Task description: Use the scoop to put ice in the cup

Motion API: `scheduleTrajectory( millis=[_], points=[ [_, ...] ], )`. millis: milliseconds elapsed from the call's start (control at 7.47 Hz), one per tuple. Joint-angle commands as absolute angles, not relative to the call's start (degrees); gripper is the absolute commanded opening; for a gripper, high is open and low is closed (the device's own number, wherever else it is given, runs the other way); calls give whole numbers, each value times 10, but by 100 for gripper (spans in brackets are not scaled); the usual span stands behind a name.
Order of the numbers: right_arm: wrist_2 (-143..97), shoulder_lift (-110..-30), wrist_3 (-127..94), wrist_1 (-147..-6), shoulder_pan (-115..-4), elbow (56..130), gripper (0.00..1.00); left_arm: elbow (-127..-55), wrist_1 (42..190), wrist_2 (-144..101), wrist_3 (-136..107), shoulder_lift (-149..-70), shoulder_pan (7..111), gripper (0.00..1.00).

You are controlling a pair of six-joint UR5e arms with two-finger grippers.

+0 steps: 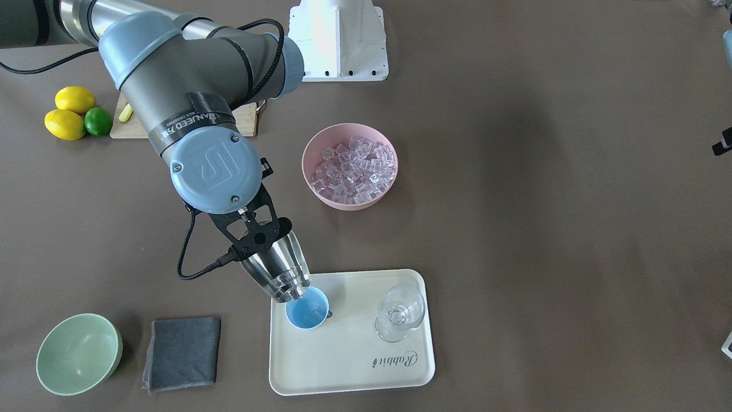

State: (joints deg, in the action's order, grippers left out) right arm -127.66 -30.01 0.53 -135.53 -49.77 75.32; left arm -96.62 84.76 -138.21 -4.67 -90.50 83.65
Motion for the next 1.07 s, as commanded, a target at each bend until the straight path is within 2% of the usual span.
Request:
scheduleTrajectory(
  millis=[0,268,402,937],
  points=[
    [-1275,-301,6,-1355,-498,754,0,-965,848,-1382,-47,-904,837,98],
    [-1274,-304,7,-1355,-497,760,0,-965,847,-1382,-47,-904,837,98],
    [-1270,-319,7,-1356,-498,800,0,-965,847,-1382,-47,-905,836,98],
    [-1322,-531,-4,-1351,-550,1040,0,-965,847,-1382,-47,-904,837,98]
  ],
)
